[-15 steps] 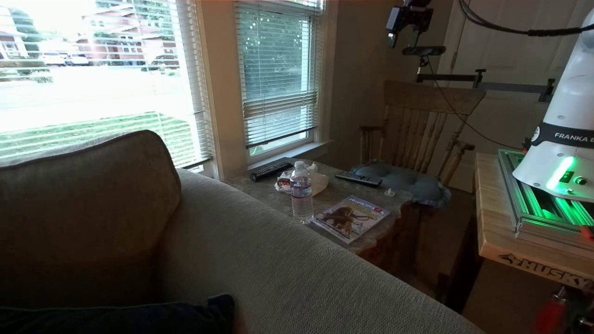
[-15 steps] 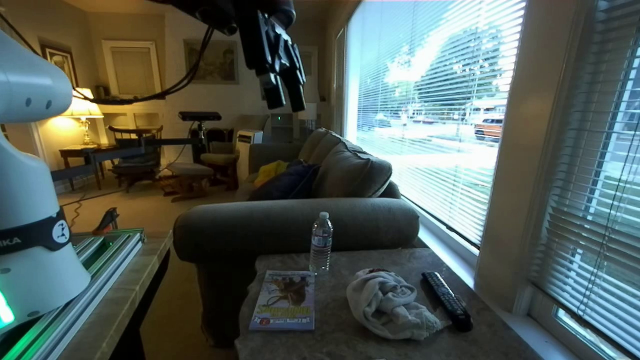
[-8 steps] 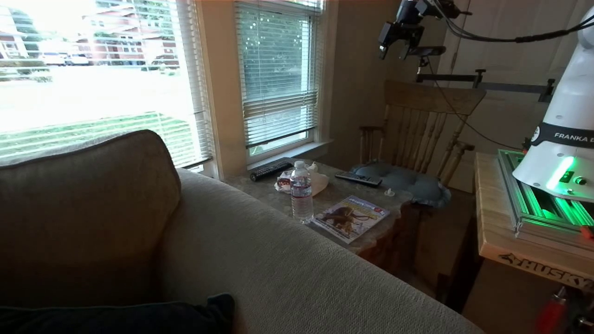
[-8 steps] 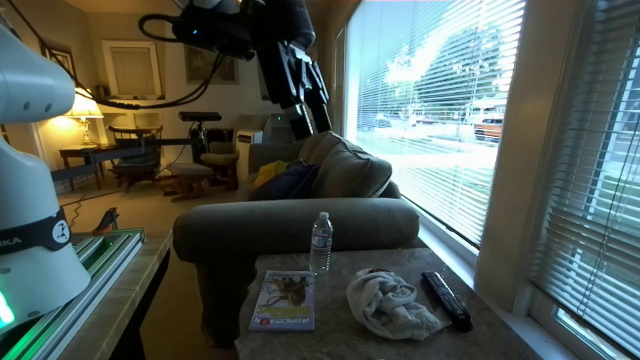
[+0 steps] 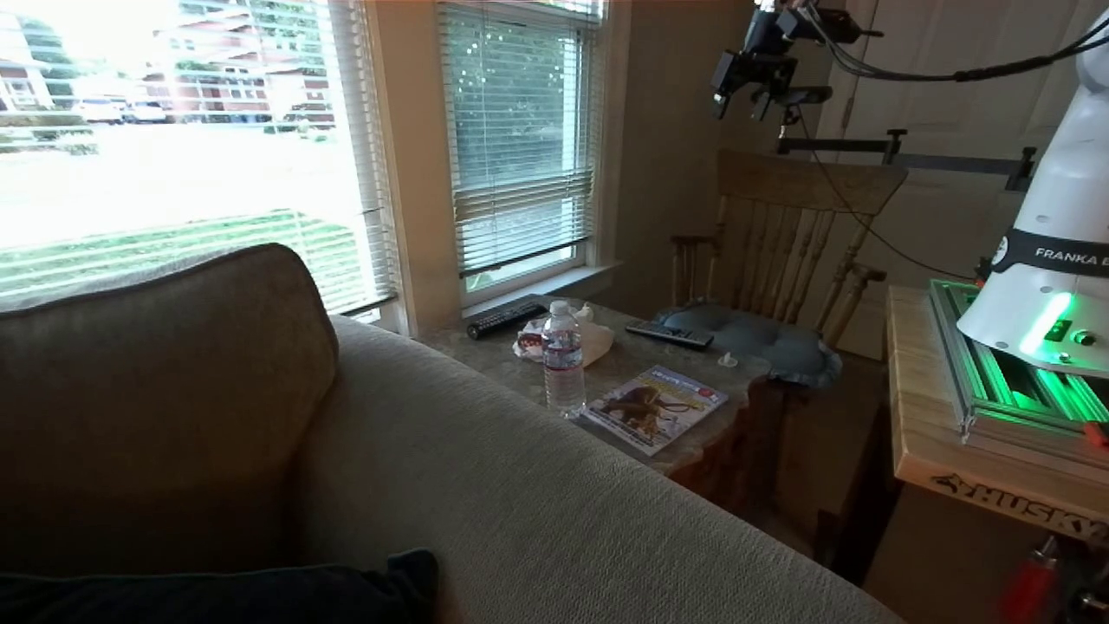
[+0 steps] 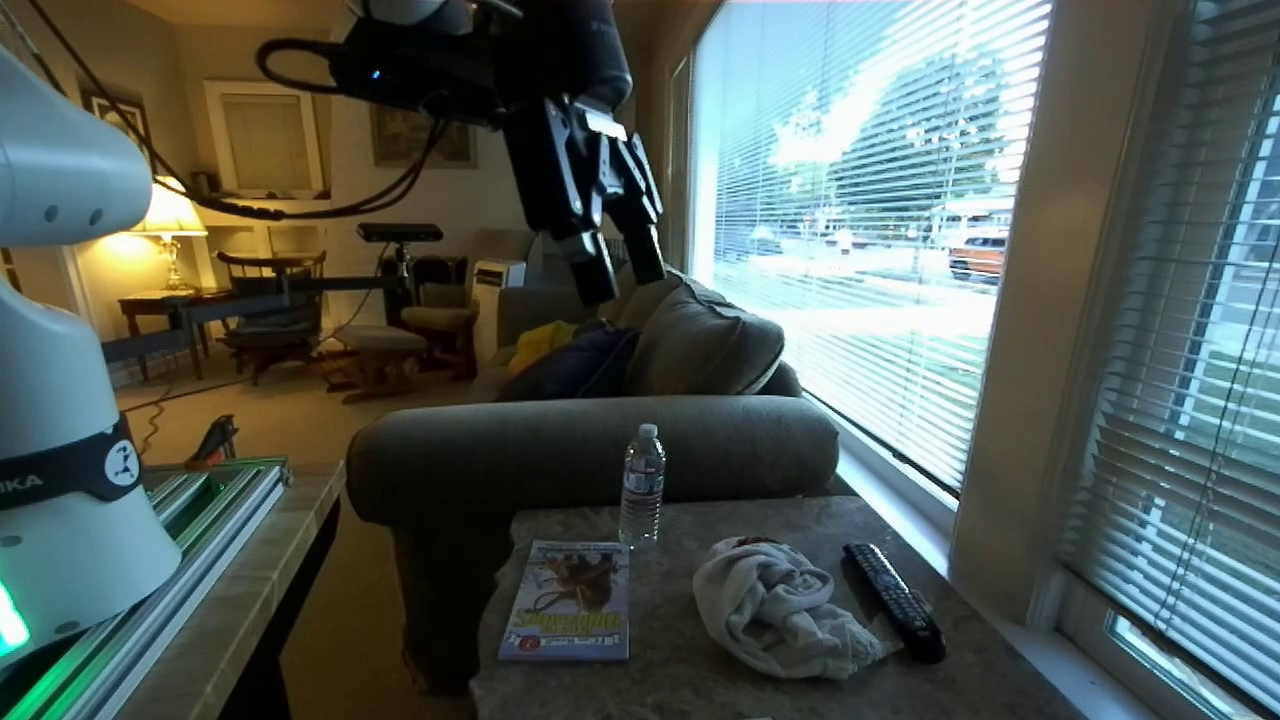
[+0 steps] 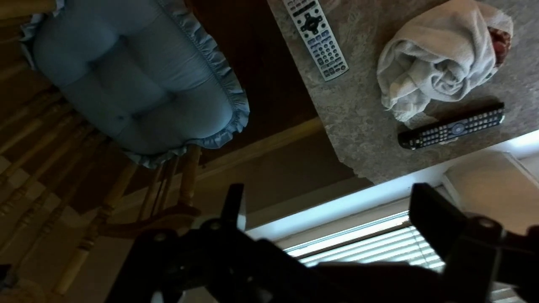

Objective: Put the grey remote control on top of the white towel then press a button on the remote control.

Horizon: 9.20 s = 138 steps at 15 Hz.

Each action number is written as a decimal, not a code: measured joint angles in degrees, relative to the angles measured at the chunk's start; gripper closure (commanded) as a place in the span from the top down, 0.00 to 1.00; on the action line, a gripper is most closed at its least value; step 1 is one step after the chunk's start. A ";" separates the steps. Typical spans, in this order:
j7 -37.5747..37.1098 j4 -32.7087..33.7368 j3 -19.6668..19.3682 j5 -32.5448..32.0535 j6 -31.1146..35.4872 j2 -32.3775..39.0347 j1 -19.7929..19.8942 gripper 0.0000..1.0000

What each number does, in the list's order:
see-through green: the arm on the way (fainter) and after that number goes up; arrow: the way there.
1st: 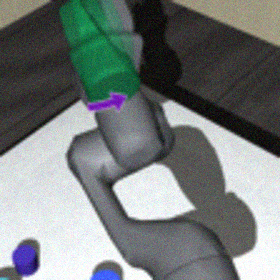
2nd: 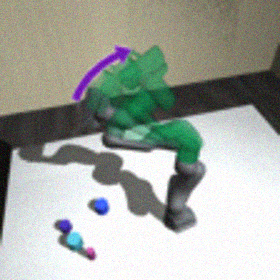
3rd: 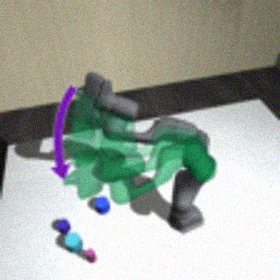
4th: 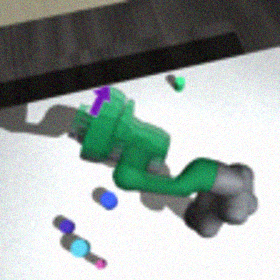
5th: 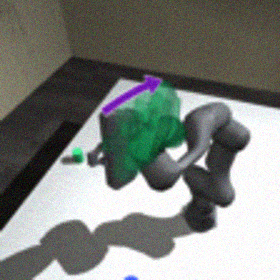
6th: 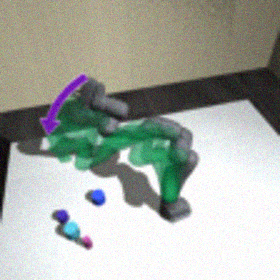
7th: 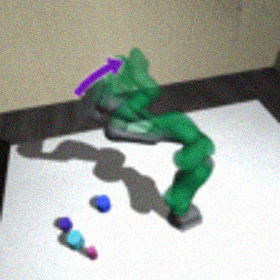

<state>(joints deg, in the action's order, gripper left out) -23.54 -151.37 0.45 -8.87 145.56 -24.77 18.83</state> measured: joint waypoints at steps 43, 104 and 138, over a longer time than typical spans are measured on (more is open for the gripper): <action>74.62 16.76 -23.23 63.10 13.60 41.37 -17.18 1.00; 38.52 36.14 -4.51 12.05 7.95 73.56 -8.98 1.00; 36.95 36.03 1.38 11.73 19.45 69.90 -6.98 0.32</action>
<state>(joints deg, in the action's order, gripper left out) 13.41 -115.34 1.83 2.86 165.01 45.13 11.85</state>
